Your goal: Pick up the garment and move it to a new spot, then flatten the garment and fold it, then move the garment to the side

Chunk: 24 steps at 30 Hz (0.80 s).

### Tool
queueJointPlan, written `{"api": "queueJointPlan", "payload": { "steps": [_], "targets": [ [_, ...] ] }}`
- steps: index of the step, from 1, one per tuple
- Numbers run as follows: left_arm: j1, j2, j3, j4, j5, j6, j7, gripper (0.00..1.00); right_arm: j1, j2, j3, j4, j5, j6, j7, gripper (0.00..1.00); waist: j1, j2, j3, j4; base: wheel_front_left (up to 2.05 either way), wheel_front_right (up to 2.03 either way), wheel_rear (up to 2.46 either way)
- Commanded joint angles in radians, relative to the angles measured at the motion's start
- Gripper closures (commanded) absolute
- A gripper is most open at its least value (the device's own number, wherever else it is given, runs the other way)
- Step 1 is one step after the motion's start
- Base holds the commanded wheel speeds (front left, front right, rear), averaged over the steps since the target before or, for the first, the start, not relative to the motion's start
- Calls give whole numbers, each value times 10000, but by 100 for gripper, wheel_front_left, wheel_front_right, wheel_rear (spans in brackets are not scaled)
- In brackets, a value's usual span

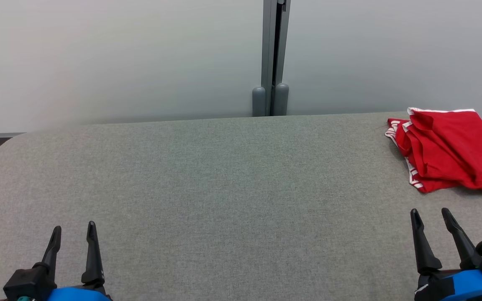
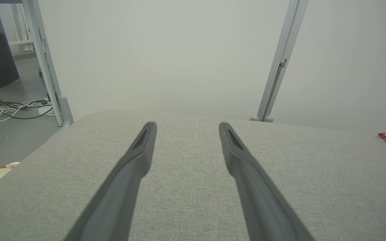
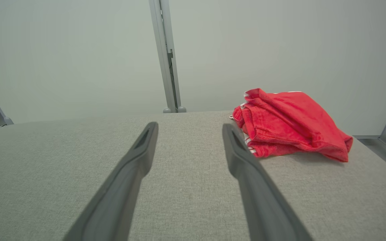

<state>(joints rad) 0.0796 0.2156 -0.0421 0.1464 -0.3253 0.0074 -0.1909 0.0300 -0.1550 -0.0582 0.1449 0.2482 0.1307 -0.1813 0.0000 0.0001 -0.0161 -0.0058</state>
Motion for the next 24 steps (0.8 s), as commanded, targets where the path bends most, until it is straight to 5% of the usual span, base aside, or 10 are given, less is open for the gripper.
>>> {"api": "queueJointPlan", "payload": {
  "steps": [1,8,9,24],
  "targets": [
    [-139,61,6,22,21,-17,1,0,143,28,-7,-40,-9,2,-4,0,0,-1,0,7,0,0,0],
    [-126,134,-40,59,-9,58,47,0,208,52,38,-39,64,2,-15,0,0,-1,-19,9,0,0,0],
    [-1,80,-31,60,-6,10,45,100,45,34,30,5,6,0,2,100,0,-1,-18,9,0,0,0],
    [-77,-407,181,605,-1706,-177,466,100,-99,316,-28,552,1807,0,447,100,0,-1,-2,14,0,0,0]
  ]
}}
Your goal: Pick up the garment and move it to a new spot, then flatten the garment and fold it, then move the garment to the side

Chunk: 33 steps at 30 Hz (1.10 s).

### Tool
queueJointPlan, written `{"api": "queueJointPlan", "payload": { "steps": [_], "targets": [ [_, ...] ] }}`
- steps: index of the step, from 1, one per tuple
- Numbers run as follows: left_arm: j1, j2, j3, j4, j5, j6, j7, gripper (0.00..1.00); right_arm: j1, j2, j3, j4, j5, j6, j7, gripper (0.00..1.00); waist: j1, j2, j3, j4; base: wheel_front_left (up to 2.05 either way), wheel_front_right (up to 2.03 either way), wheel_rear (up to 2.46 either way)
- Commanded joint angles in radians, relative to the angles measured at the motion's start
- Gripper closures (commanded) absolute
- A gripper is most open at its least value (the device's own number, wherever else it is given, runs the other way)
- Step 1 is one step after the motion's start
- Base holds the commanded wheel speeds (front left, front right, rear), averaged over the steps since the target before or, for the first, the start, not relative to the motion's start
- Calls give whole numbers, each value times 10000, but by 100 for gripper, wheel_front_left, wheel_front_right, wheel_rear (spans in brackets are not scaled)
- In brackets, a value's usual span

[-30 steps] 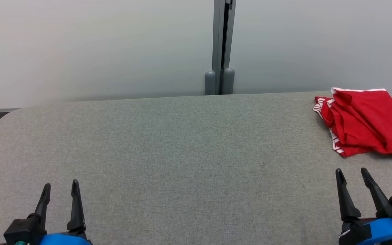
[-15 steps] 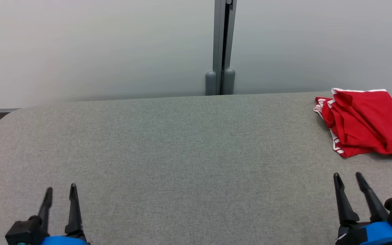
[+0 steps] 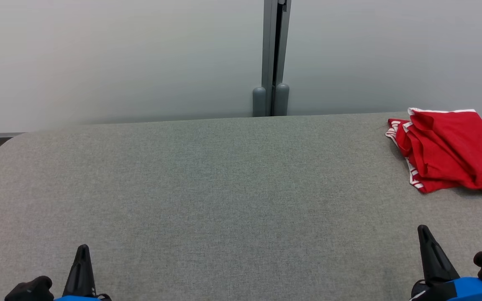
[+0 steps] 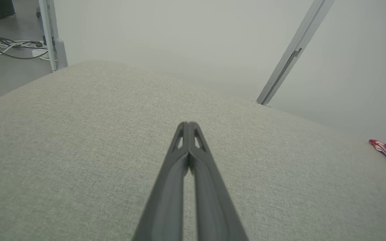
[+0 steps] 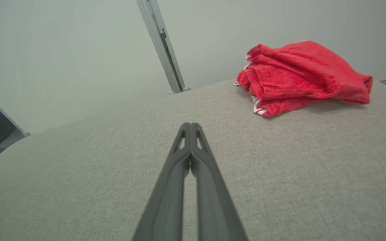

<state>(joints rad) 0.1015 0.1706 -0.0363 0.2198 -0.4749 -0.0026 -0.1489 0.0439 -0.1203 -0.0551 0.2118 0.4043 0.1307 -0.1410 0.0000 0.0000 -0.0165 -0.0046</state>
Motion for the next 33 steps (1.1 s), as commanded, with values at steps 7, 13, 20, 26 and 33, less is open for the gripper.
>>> {"api": "queueJointPlan", "payload": {
  "steps": [7,13,20,26,33],
  "targets": [
    [-486,-76,253,-104,-1324,-196,297,100,-378,41,-108,-85,1428,0,288,100,0,0,13,4,0,0,0],
    [-639,-176,365,-78,-2210,-294,499,100,-485,96,-148,-54,2368,0,485,100,0,0,24,6,0,0,0],
    [-801,-282,487,-48,-3166,-400,718,100,-607,160,-195,-19,3378,0,697,100,0,0,35,9,0,0,0],
    [-928,-361,577,-22,-3930,-484,897,100,-702,212,-234,12,4191,1,873,100,0,0,45,11,0,0,0],
    [-1085,-458,693,6,-4765,-579,1093,100,-800,267,-278,44,5074,1,1065,100,0,0,57,14,0,0,0]
  ]
}}
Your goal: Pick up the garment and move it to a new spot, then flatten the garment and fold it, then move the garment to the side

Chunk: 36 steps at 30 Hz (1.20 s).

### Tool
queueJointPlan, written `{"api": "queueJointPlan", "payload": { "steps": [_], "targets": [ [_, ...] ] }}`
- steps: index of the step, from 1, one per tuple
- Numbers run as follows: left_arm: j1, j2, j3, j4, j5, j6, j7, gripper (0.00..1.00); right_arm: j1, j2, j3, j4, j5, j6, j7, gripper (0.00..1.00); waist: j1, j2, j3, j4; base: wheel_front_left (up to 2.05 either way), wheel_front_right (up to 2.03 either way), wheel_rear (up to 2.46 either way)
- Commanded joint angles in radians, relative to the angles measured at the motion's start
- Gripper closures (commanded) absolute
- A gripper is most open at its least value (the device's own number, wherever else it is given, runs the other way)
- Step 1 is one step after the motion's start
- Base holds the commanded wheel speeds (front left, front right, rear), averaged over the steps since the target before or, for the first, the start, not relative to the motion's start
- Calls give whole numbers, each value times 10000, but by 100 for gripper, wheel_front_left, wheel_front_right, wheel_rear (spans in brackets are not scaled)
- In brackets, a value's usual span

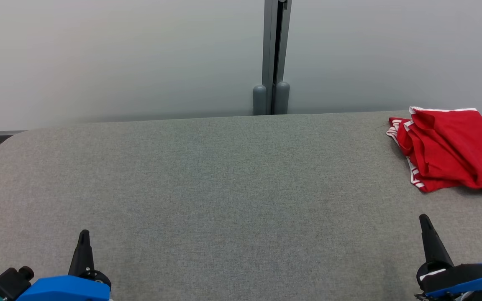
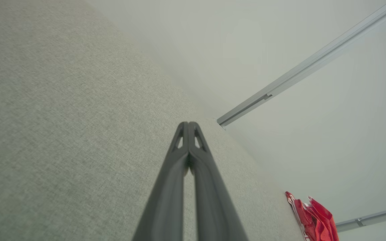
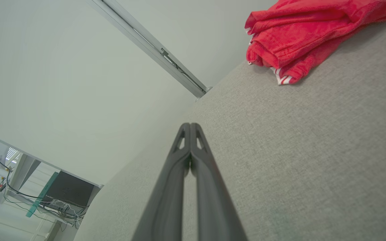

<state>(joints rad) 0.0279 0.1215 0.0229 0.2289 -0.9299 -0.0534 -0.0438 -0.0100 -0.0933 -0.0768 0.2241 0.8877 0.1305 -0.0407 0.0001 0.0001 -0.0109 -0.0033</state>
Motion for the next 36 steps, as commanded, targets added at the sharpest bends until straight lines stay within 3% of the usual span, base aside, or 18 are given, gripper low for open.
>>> {"api": "queueJointPlan", "payload": {
  "steps": [1,36],
  "targets": [
    [-363,20,116,-80,-325,-86,67,100,-272,4,-66,-75,357,3,83,100,-1,-1,3,1,0,0,0],
    [-906,-357,537,44,-3612,-453,853,100,-678,222,-231,60,3852,3,836,100,-1,-1,60,14,0,0,0]
  ]
}}
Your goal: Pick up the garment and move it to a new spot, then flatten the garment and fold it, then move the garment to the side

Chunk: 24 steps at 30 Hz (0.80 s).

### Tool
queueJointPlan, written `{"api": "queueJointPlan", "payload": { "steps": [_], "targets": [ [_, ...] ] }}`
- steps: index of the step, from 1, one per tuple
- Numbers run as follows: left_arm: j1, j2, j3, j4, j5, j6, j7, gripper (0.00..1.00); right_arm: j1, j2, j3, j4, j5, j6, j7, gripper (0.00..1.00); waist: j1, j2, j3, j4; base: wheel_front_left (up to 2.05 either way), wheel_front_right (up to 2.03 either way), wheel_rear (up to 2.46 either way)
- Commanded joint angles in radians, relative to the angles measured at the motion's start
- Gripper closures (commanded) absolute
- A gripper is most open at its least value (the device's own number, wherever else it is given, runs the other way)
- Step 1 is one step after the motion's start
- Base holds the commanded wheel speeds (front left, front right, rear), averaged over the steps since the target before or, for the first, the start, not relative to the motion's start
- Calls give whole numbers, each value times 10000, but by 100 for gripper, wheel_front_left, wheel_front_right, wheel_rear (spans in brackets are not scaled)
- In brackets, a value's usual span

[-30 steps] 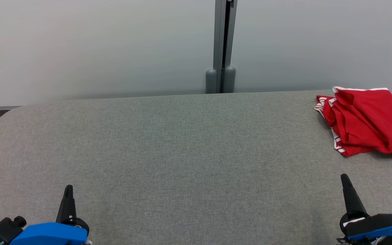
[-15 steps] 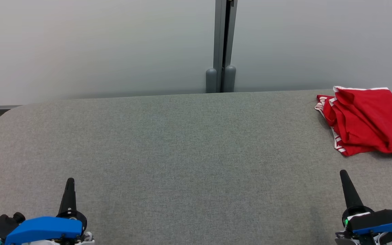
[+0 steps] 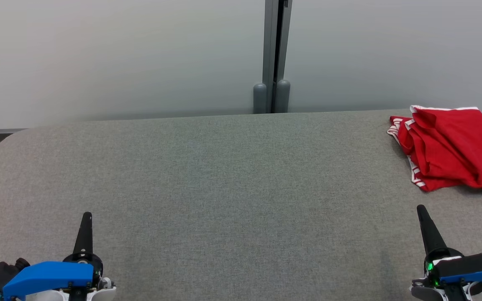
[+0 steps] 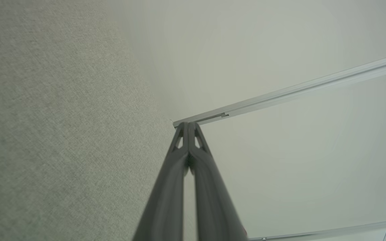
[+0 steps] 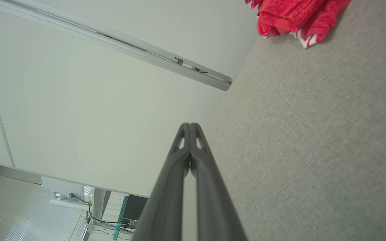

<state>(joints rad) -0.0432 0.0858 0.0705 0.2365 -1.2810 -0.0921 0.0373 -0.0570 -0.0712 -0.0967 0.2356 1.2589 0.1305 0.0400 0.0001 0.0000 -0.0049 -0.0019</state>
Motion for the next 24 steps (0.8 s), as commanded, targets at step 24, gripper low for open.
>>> {"api": "queueJointPlan", "payload": {
  "steps": [24],
  "targets": [
    [-507,-197,300,35,-1904,-263,462,100,-428,131,-124,31,2052,4,451,100,-1,0,40,10,0,0,0]
  ]
}}
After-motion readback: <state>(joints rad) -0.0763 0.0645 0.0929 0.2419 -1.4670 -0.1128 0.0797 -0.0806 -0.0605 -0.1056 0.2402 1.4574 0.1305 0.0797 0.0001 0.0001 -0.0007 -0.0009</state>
